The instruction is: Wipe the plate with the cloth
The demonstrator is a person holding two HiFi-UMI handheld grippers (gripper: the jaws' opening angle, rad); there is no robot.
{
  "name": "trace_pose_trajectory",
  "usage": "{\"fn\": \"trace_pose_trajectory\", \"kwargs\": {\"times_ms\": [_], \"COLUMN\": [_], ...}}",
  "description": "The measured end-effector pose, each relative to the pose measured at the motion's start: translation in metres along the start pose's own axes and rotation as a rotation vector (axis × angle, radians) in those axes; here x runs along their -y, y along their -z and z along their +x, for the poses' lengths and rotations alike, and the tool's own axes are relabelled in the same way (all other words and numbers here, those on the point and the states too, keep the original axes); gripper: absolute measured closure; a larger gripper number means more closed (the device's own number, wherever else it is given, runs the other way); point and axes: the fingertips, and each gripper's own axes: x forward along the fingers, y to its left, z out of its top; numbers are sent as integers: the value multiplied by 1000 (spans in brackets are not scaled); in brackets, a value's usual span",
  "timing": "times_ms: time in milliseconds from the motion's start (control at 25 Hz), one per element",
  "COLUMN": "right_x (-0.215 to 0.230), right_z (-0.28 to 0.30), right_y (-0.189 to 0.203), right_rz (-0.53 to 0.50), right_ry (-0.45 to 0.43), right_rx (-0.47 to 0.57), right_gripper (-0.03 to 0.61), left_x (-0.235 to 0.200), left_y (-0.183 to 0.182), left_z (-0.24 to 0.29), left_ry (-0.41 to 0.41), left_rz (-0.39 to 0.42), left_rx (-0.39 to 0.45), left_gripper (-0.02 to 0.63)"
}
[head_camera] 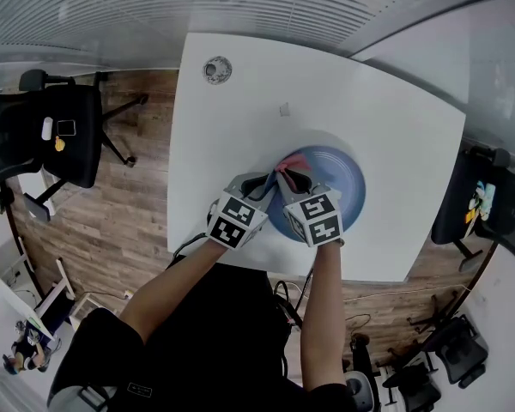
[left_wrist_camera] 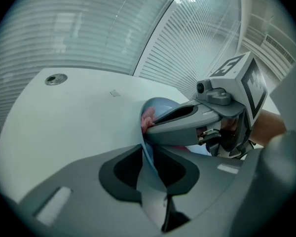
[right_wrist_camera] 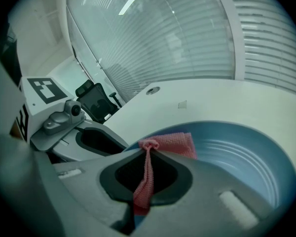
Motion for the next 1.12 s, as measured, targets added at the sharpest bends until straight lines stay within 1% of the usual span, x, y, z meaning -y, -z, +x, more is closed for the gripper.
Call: {"fn": "trace_pose_trajectory", "kwargs": {"times_ms": [200,320,480,600,680,760,880,1040,1120], "right_x": [-2,-5,-5,-6,-4,4,26,59,73], "right_z": [-3,-4,-5,-6,-7,-8,-15,-35,-45], "right_y": [6,11,17,17,16,14,11,18,24], "right_rz": [-14,-63,-134,-116,-96,-72,-51,-132,-178], "right_ry": [13,20,52,61,86,147,290,493,567], "right_rx": [-28,-51,-73,-53,-31,-6,7,-72,-122], "right_gripper": [566,566,566,566,565,566,565,566,565], "left_x": [0,2,1,2,2,1,-2,3,4], "left_y": [0,-4,2,2,1,1,1,0,0], "left_z": [2,2,3,3,2,2,3,2,2], "left_ry": [21,30,23,24,21,18,19,26,22], "left_rz": [-7,-10,22,19,18,17,12,-10,-20], "left_rx": [-16,-18,-39,-38,-35,-35,-34,-31,-30], "left_gripper": [561,574,584,589,591,591,592,594,595]}}
